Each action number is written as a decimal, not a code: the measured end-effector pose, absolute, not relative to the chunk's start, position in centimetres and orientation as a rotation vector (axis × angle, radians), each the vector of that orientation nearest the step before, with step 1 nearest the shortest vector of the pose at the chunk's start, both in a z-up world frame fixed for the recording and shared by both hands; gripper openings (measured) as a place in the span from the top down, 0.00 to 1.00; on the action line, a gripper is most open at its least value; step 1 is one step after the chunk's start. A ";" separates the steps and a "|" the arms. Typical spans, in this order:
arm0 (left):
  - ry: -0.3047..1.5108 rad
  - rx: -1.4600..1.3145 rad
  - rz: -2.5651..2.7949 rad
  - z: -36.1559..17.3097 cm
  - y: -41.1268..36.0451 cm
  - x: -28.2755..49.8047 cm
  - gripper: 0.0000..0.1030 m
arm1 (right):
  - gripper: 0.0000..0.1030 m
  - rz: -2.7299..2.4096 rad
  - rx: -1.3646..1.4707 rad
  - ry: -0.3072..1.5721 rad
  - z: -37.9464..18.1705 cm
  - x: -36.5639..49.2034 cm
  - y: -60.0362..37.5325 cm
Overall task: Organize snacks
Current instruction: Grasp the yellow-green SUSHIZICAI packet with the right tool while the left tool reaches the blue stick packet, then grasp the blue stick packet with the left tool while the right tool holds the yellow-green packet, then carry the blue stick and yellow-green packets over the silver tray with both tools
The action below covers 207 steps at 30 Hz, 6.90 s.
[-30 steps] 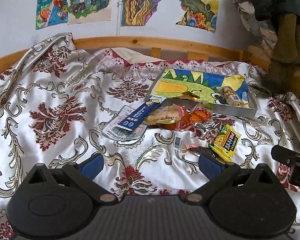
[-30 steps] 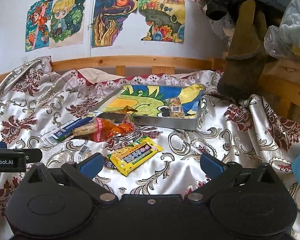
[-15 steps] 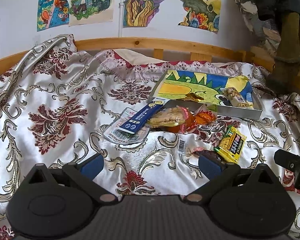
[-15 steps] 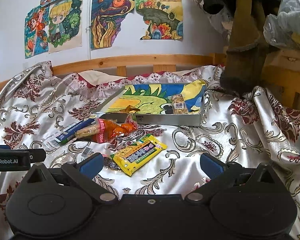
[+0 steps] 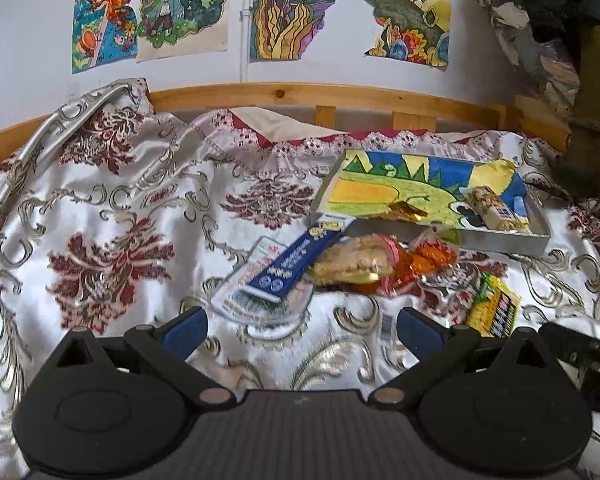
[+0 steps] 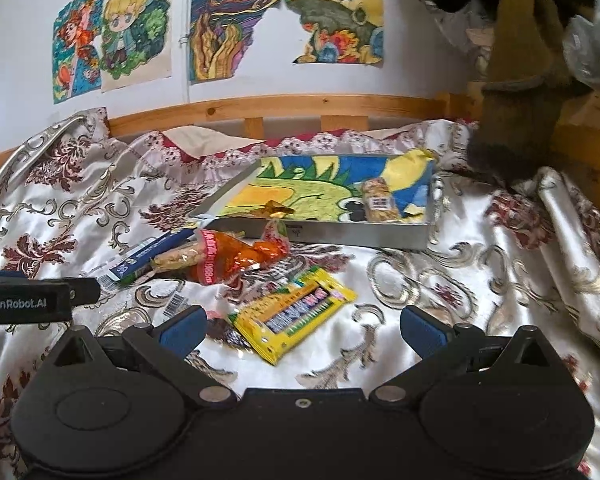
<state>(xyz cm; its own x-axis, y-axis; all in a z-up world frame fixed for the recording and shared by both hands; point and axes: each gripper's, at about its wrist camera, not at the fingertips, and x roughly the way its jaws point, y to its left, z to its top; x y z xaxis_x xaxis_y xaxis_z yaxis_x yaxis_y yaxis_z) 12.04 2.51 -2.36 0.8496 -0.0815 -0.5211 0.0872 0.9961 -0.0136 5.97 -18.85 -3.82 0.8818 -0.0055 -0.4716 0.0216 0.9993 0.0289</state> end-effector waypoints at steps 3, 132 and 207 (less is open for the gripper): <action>0.538 0.013 -0.089 -2.4 2.8 13.3 0.00 | 0.01 -0.002 0.034 0.492 -4.1 7.2 -18.4; 0.790 -0.077 -0.241 -5.3 1.5 15.6 0.74 | 0.50 0.032 0.117 0.681 -9.0 9.7 -16.9; 0.600 -0.170 -0.478 -1.0 -7.0 36.7 0.93 | 0.50 0.013 -0.004 0.530 -1.9 30.6 -24.9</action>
<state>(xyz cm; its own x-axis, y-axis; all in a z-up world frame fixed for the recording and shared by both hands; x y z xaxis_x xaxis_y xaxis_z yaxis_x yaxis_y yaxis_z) 36.66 -7.03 -1.01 0.7205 -0.4789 -0.5015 0.3818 0.8777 -0.2896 30.63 -24.90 -1.93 0.8625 0.0113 -0.5059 -0.0134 0.9999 -0.0006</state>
